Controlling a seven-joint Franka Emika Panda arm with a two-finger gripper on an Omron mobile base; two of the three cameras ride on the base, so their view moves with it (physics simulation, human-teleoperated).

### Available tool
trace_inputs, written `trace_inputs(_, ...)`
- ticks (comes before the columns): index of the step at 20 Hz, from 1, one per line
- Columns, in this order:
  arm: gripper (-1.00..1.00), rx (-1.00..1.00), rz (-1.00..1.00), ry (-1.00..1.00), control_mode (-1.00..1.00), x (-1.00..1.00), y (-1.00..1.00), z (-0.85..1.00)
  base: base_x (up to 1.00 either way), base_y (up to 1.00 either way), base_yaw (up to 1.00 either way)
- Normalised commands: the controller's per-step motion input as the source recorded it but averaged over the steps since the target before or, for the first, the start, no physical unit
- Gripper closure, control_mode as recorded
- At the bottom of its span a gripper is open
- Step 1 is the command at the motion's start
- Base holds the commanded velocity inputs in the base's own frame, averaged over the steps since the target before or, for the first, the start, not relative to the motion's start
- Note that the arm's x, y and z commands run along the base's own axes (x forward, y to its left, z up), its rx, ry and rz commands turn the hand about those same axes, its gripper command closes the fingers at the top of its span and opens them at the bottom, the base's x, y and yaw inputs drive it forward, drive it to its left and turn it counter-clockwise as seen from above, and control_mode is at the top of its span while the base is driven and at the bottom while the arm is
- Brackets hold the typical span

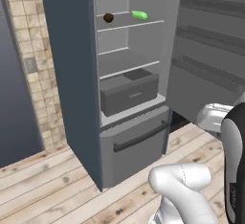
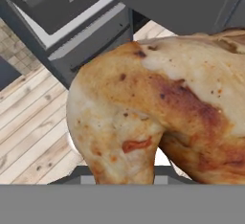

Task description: Gather the corn and avocado from the fridge and place them on a tray on the dining counter. Then gather the chicken drumsticks from the fridge and place them on the other tray.

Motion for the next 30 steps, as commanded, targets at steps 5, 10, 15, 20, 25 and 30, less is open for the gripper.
trace_inputs(5,1.00,0.00,0.00,0.00,1.00,0.00,0.00,0.00,-0.91,0.39,-0.08)
trace_inputs(10,1.00,0.00,0.00,0.00,1.00,0.00,0.00,0.00,-0.97,0.33,-0.10)
trace_inputs(15,1.00,0.00,0.00,0.00,1.00,0.00,0.00,0.00,-1.00,0.24,-0.13)
trace_inputs(20,1.00,0.00,0.00,0.00,1.00,0.00,0.00,0.00,-1.00,0.10,-0.15)
trace_inputs(25,1.00,0.00,0.00,0.00,1.00,0.00,0.00,0.00,-1.00,-0.09,-0.19)
trace_inputs(30,1.00,0.00,0.00,0.00,1.00,0.00,0.00,0.00,-1.00,-0.17,-0.23)
